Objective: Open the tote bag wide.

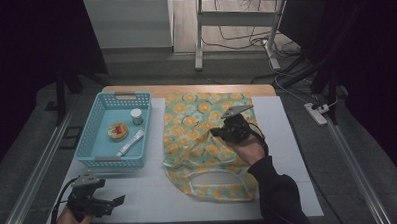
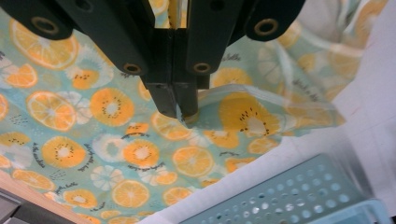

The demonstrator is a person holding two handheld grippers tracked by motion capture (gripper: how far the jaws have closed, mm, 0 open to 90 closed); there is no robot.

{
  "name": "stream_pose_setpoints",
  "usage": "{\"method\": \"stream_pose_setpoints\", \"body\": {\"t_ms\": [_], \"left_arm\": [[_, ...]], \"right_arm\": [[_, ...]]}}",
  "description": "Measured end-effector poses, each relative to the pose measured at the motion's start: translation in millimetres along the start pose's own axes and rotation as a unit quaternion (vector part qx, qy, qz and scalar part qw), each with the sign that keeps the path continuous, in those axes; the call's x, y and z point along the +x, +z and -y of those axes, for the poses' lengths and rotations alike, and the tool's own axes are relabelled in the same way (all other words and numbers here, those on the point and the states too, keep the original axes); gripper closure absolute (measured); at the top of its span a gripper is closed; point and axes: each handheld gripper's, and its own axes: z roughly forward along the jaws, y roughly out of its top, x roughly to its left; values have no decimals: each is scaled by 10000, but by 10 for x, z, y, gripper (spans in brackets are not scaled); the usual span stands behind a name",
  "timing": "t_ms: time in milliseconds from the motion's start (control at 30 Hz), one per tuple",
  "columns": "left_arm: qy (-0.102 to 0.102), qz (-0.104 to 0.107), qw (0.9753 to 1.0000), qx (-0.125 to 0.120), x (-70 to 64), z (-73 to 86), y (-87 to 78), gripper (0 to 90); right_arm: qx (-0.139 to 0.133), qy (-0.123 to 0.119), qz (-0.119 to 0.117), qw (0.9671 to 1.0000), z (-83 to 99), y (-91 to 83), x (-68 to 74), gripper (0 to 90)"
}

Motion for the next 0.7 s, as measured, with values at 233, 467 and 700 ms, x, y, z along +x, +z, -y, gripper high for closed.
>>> {"method": "stream_pose_setpoints", "body": {"t_ms": [233,467,700], "left_arm": [[-24,19,10000,1,8,1,2,3],[15,-12,10000,25,-7,-3,11,3],[39,-19,10000,33,-10,-2,13,3]], "right_arm": [[72,-14,120,9999,-29,132,-150,892],[61,137,211,9997,-32,245,-290,892],[183,204,338,9991,51,469,-417,890]]}}
